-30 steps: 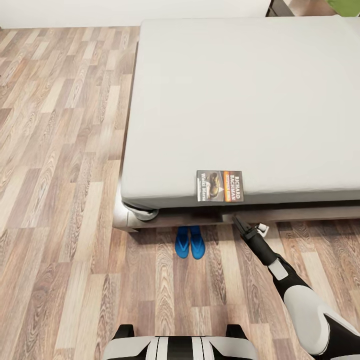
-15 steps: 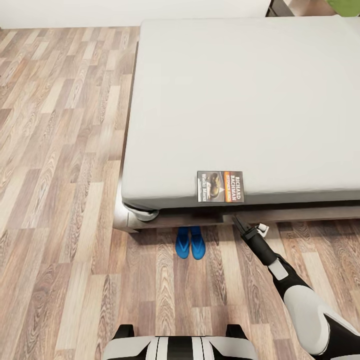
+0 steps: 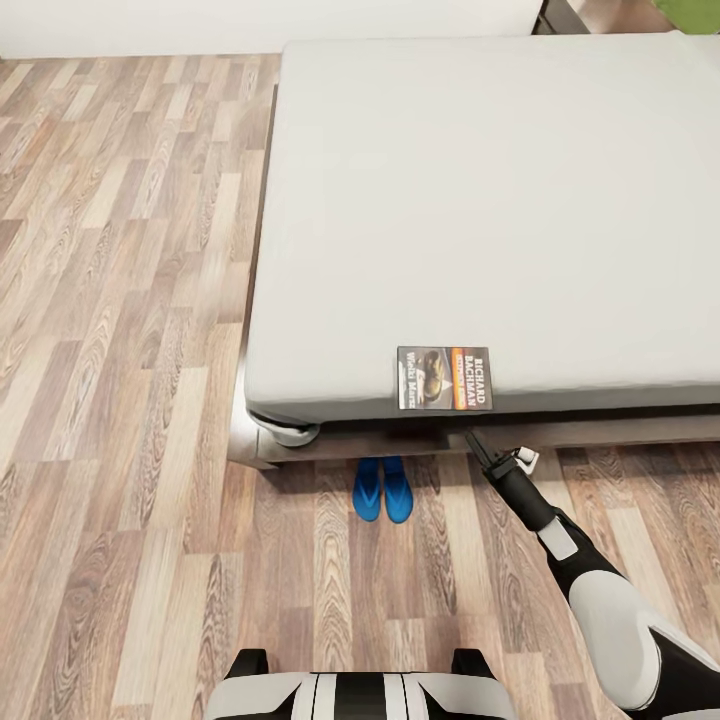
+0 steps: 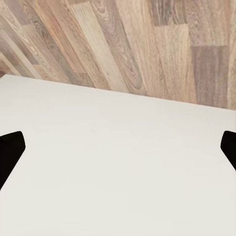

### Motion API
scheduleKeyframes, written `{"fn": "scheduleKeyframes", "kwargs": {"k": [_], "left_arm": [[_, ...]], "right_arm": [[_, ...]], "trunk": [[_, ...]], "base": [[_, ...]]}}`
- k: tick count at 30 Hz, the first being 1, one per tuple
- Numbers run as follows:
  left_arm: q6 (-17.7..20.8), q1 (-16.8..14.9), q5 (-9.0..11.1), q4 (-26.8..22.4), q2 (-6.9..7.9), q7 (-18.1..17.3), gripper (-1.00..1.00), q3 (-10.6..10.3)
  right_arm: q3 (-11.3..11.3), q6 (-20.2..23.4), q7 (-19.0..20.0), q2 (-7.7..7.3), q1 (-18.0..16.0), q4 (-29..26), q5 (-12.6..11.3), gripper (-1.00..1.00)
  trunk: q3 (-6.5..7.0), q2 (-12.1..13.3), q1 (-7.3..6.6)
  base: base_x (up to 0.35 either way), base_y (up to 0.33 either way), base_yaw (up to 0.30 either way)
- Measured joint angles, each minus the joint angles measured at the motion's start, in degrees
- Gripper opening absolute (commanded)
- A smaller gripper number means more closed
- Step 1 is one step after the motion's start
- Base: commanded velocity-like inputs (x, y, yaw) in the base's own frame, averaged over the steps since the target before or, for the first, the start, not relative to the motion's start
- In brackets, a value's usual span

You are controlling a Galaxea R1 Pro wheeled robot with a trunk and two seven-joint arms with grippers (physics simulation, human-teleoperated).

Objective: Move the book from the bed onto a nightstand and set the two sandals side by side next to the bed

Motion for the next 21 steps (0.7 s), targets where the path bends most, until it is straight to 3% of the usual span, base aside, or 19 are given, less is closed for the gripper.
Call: {"fn": "scheduleKeyframes", "kwargs": {"k": [21], "left_arm": [[0.0,0.0,-0.1,0.0,0.03,0.0,1.0,0.0]], "right_arm": [[0.0,0.0,-0.1,-0.35,0.0,0.0,0.0,1.0]], "trunk": [[0.0,0.0,-0.01]], "base": [[0.037,0.028,0.0]]}}
